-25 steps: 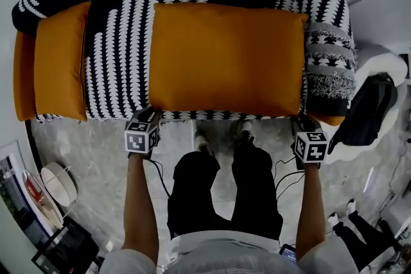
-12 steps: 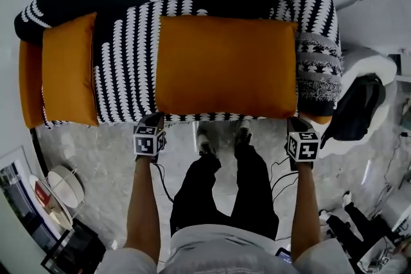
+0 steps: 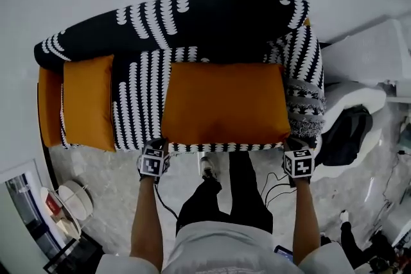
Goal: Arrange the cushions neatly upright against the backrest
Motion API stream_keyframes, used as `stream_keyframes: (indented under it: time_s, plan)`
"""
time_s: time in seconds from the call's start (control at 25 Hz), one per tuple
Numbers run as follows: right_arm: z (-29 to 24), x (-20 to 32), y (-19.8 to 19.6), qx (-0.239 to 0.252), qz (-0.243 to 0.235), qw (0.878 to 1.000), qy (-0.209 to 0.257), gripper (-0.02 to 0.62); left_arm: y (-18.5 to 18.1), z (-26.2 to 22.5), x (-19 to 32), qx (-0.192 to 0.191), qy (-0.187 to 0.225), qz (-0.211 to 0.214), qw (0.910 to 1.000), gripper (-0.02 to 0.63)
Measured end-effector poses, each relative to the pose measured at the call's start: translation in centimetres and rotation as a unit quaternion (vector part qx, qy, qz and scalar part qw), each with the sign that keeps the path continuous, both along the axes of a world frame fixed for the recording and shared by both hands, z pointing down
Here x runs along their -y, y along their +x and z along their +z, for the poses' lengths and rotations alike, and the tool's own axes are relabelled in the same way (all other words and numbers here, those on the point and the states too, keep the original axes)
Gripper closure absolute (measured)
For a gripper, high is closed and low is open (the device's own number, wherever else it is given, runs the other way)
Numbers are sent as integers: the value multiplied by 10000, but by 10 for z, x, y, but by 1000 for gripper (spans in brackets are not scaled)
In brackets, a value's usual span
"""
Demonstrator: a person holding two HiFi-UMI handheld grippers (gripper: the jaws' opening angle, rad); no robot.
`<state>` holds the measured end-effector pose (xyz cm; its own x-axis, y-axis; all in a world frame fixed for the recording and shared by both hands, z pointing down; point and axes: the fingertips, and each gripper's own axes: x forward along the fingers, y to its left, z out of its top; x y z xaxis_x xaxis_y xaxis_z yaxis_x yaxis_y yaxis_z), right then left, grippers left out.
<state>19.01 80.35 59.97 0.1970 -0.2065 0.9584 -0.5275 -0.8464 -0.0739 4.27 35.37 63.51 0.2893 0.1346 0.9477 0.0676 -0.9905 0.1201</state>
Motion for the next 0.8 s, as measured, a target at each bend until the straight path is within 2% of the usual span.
stream_keyframes:
  time_s: [0.2, 0.8]
  plan:
    - [-26, 13, 49, -13, -265, 9995, 142, 577, 52, -43, 6, -164, 252, -163, 9994, 581]
    - [-46, 54, 183, -426, -519, 9968, 437, 577, 167, -78, 38, -613, 626, -719, 9936, 581]
